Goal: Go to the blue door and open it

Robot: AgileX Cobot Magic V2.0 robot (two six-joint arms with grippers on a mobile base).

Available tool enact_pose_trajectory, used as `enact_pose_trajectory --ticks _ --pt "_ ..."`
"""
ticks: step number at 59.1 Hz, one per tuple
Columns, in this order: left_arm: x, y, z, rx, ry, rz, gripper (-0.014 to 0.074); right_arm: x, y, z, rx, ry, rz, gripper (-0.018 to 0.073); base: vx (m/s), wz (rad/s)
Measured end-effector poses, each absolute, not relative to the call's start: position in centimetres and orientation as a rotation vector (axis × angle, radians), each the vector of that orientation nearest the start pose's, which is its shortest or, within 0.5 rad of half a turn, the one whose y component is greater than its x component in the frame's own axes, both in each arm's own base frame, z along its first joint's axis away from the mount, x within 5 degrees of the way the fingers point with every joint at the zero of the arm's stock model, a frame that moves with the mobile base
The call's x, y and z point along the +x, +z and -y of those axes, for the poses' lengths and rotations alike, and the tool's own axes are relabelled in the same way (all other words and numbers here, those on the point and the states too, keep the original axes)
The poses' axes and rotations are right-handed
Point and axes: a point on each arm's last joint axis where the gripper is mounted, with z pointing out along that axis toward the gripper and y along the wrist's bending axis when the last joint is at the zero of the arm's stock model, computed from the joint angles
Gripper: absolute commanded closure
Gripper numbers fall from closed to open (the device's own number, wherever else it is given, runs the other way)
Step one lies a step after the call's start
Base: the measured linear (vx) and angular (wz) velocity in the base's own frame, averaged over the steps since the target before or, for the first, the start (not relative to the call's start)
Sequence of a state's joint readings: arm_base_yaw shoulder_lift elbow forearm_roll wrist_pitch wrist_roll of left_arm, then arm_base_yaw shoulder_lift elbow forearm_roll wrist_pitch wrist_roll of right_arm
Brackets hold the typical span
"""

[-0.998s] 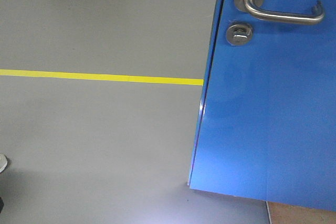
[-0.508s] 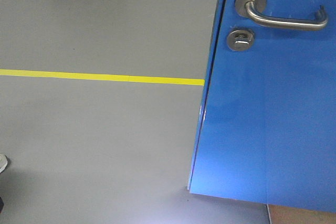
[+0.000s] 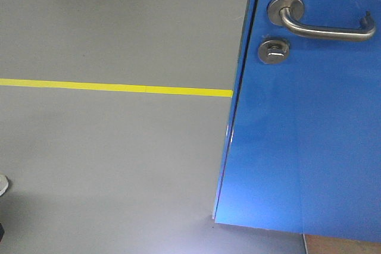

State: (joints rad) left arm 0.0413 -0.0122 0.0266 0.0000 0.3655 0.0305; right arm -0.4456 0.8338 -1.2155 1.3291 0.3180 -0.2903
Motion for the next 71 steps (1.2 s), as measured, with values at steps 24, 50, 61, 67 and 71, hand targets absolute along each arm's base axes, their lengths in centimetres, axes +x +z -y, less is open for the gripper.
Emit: enact_pose_trajectory --ticks 24,50,61,67,71 --pt "5.3 17.2 -0.2 -0.010 0.050 -1.864 0.0526 8.2 48.8 -0.9 0.165 0.278 -1.459 0.0554 0.00 0.00" --pt "5.3 17.2 -0.2 -0.010 0.050 -1.864 0.0526 8.9 37.1 2.1 0.233 -0.127 -1.587 0.0554 0.00 0.00" --pt "5.3 17.2 -0.2 -0.010 0.050 -1.864 0.0526 8.0 32.2 1.1 0.120 -0.117 -1.550 0.0554 0.00 0.00" --pt "5.3 17.2 -0.2 -0.010 0.050 -1.864 0.0526 7.0 30.9 0.7 0.067 -0.097 -1.440 0.0554 0.00 0.00" --pt "5.3 17.2 -0.2 -0.010 0.050 -1.864 0.0526 6.4 30.1 0.7 0.057 -0.091 -1.367 0.0554 0.00 0.00"
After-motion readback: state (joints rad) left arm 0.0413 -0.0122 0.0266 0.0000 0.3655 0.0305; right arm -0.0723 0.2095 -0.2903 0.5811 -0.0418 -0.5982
